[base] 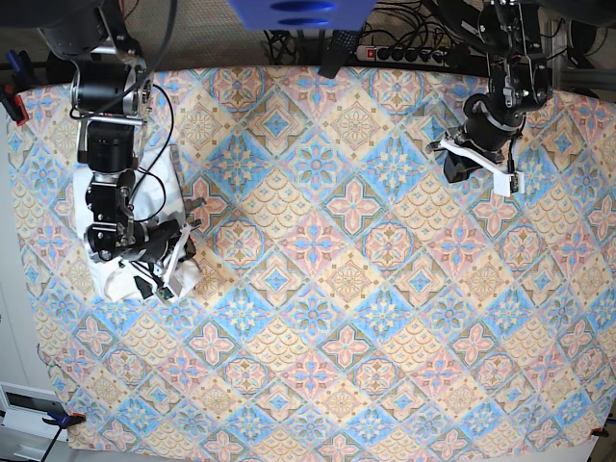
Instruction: Fold the T-shirt properly
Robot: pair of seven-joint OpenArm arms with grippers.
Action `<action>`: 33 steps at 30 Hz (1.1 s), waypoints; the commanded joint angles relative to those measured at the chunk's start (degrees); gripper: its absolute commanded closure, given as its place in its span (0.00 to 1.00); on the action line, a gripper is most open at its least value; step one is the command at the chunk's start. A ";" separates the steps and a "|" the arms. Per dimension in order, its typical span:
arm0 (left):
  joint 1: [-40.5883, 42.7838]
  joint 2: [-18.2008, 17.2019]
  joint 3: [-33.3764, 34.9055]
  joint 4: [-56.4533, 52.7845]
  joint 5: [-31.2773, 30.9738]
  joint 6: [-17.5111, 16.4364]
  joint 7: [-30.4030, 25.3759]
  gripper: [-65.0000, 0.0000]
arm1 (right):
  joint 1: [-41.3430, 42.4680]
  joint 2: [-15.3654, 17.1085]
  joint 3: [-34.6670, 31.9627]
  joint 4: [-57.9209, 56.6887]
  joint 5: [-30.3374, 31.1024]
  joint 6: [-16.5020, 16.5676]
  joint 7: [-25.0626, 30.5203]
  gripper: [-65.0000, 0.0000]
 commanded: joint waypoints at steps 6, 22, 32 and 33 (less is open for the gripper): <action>1.12 -0.30 -0.37 1.53 -0.34 -0.43 -0.91 0.99 | 1.41 0.63 0.44 0.90 -0.07 -0.25 0.07 0.92; 1.64 -0.30 -0.37 1.53 -0.34 -0.43 -0.91 0.99 | -6.50 0.45 0.71 25.61 0.28 -0.25 -9.17 0.92; 6.92 -0.30 -3.54 7.51 -0.43 -0.61 -1.09 0.99 | -24.35 0.45 11.17 50.05 0.37 -0.25 -15.76 0.92; 7.89 -0.30 -4.50 8.56 -0.43 -0.61 -1.09 0.99 | -26.72 0.45 12.66 52.42 0.37 -0.25 -16.11 0.92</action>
